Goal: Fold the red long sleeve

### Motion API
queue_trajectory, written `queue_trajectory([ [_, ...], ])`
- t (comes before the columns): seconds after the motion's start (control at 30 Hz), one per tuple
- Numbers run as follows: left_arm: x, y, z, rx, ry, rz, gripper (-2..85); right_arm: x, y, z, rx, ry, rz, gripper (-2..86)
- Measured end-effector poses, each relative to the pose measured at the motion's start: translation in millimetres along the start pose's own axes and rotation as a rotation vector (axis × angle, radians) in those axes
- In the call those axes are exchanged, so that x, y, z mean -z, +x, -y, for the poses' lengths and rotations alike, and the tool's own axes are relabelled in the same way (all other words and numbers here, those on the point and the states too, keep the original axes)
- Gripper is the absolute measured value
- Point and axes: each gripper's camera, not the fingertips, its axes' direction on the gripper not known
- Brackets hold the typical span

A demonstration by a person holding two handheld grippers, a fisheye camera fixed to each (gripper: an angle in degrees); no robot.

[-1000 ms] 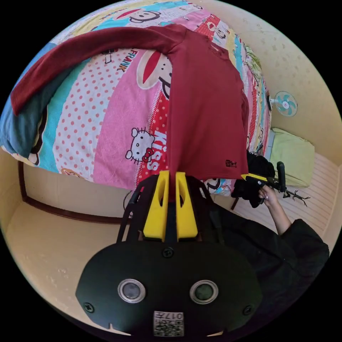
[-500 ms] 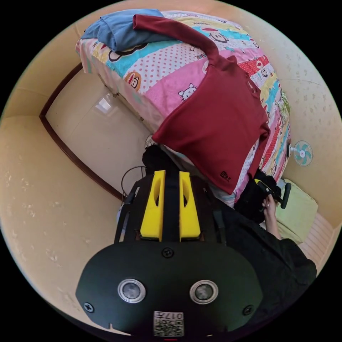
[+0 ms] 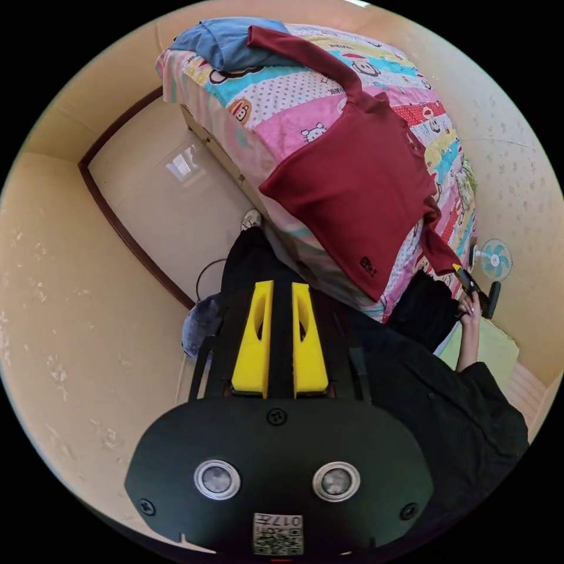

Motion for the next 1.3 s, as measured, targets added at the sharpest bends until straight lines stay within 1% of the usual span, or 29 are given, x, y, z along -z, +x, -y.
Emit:
queue_trajectory([
  [0.07,2.5,-10.5,-2.8,0.043,0.034,-0.061,6.3,79.0,41.5,-37.7,-0.103,0.2,0.088,3.7],
  [0.1,3.4,-17.0,-4.0,0.07,0.058,-0.108,6.3,93.3,55.0,-48.0,-0.138,0.241,0.095,3.7],
  [0.13,3.1,-22.5,-4.1,0.093,0.079,-0.153,6.3,113.8,85.7,-68.2,-0.221,0.304,0.088,3.6],
  [0.17,2.6,-25.0,-3.6,0.103,0.088,-0.175,6.4,121.9,120.9,-85.3,-0.32,0.327,0.07,3.5],
  [0.2,1.1,-29.4,-1.0,0.123,0.097,-0.216,6.5,121.6,140.9,-92.7,-0.38,0.319,0.066,3.5],
  [0.27,-0.7,-34.4,6.5,0.146,0.102,-0.282,7.1,106.7,207.1,-113.7,-0.61,0.213,0.146,3.3],
  [0.33,3.6,-36.0,21.4,0.153,0.113,-0.357,7.6,105.5,217.0,-117.5,-0.612,0.215,0.186,3.3],
  [0.43,17.1,-30.6,46.7,0.126,0.13,-0.372,7.7,117.3,184.3,-102.1,-0.484,0.245,0.17,3.3],
  [0.57,28.0,-21.4,86.9,0.078,0.116,-0.377,7.9,126.0,123.2,-70.1,-0.375,0.297,0.232,3.3],
  [0.6,30.0,-18.7,101.8,0.065,0.106,-0.387,8.0,125.7,111.8,-63.0,-0.353,0.29,0.214,3.3],
  [0.67,33.7,-15.1,124.6,0.047,0.094,-0.41,8.4,120.4,60.4,-30.3,-0.27,0.252,0.115,3.3],
  [0.8,50.1,-11.2,175.7,-0.028,0.112,-0.487,8.8,99.0,-19.7,27.5,-0.149,0.238,0.166,3.4],
  [0.87,57.2,-13.4,197.7,-0.053,0.112,-0.498,9.1,72.1,-75.8,73.5,-0.071,0.204,0.207,3.5],
  [0.9,61.7,-15.9,212.1,-0.066,0.111,-0.498,9.3,63.0,-90.0,85.4,-0.051,0.188,0.212,3.6],
  [0.97,68.3,-22.1,234.9,-0.077,0.114,-0.498,9.6,16.9,-142.6,130.7,0.011,0.113,0.226,3.9],
  [1.0,72.4,-28.1,250.2,-0.072,0.121,-0.5,9.7,3.7,-154.1,141.1,0.019,0.099,0.228,4.0],
  [1.07,76.5,-39.0,273.9,-0.05,0.136,-0.515,9.8,-53.9,-193.0,179.6,0.03,0.062,0.25,4.8],
  [1.1,77.8,-47.0,291.4,-0.032,0.146,-0.539,9.9,-68.9,-200.0,188.4,0.028,0.05,0.271,5.1],
  [1.17,78.0,-59.7,319.5,-0.002,0.166,-0.593,10.0,-122.8,-215.7,217.3,0.003,-0.046,0.423,6.4],
  [1.2,77.2,-67.9,338.1,0.022,0.186,-0.633,10.0,-131.1,-215.9,220.5,-0.022,-0.056,0.449,6.5],
  [1.23,75.3,-76.3,357.0,0.051,0.207,-0.666,10.1,-140.7,-215.0,221.8,-0.062,-0.049,0.47,6.7],
  [1.3,70.2,-89.3,384.0,0.111,0.238,-0.685,10.4,-148.1,-213.0,215.3,-0.08,-0.048,0.424,6.8],
])
